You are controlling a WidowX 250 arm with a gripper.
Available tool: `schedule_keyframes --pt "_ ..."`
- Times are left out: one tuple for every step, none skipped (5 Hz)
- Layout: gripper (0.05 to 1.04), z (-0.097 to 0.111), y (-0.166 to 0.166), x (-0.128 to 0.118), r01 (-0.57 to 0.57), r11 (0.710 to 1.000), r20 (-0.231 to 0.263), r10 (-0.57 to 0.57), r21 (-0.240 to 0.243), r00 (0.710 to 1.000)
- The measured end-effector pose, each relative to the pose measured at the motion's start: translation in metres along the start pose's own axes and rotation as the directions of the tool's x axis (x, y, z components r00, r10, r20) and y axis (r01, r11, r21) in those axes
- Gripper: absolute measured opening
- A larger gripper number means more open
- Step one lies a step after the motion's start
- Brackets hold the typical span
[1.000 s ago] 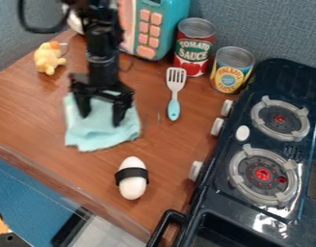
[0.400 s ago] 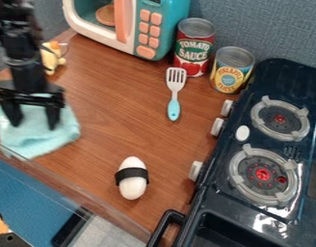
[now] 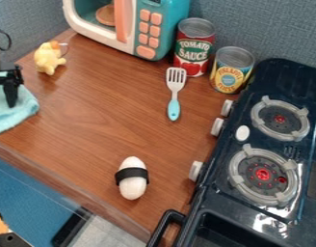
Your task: Move the sky blue towel to the lower left corner of the table
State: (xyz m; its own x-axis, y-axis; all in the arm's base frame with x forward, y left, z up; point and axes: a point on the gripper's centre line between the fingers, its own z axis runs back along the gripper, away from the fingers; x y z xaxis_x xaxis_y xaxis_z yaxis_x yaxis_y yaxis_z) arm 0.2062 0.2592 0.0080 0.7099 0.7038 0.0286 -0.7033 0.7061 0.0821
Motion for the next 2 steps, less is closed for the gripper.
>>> schedule_keyframes --pt "1.0 0.0 0.001 0.0 -0.011 1.0 0.001 0.011 -0.002 1.0" --pt "0.999 0.012 -0.011 -0.005 0.017 0.999 0.031 -0.015 -0.041 0.999"
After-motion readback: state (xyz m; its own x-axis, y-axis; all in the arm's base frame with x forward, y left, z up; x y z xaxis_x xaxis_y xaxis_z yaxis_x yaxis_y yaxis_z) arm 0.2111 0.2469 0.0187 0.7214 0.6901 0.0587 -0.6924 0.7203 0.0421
